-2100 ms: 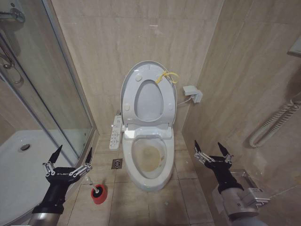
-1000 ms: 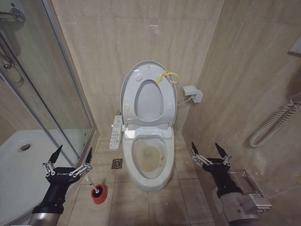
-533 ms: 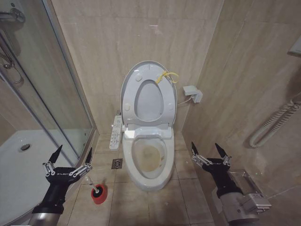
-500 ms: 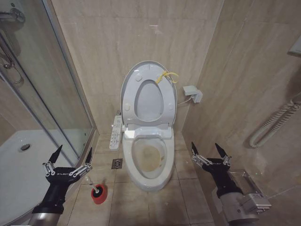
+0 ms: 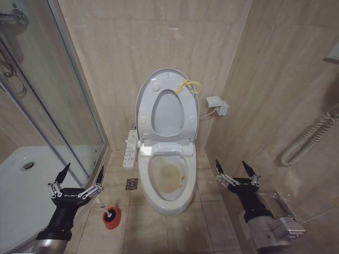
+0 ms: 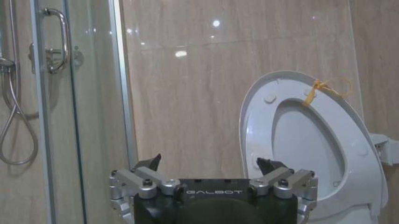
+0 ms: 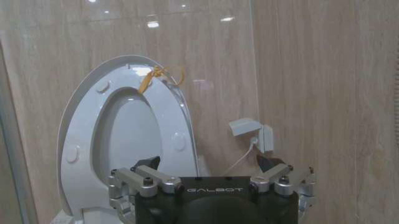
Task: Open the toilet lid, clean the toilet bowl with a toilet brush, close the toilet lid, and flush.
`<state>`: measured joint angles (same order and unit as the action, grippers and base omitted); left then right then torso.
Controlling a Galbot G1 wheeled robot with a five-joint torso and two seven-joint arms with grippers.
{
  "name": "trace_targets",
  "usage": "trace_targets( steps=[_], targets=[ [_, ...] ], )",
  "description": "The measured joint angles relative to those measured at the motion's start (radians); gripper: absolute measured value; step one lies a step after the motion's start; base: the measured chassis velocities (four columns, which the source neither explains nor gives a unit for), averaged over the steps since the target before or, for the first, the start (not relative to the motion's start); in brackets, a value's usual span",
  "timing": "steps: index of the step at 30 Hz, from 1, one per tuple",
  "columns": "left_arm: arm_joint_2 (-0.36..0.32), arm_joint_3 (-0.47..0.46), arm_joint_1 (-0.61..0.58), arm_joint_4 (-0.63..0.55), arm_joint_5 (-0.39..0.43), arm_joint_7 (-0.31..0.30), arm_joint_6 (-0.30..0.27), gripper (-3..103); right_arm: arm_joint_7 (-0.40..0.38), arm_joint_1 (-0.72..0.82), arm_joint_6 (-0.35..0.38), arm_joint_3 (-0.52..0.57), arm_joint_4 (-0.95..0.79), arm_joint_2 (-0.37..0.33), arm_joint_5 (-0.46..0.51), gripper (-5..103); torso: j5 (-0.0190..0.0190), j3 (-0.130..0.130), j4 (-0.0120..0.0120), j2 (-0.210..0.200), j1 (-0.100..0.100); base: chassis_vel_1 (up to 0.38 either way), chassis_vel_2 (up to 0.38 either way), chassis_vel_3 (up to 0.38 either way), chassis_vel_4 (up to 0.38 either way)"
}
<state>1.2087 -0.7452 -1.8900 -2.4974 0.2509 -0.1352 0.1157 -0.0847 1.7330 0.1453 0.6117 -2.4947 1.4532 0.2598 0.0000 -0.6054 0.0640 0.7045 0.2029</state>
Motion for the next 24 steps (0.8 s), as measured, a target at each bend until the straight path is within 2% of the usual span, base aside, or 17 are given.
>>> trace_targets(
  steps=[24],
  targets=[
    [0.000, 0.000, 0.000, 0.000, 0.000, 0.000, 0.000, 100, 0.000, 0.000, 0.000, 0.000, 0.000, 0.000, 0.000, 100, 0.0000, 0.000, 0.0000, 0.000, 0.000, 0.000, 0.000, 0.000, 0.000]
  ],
)
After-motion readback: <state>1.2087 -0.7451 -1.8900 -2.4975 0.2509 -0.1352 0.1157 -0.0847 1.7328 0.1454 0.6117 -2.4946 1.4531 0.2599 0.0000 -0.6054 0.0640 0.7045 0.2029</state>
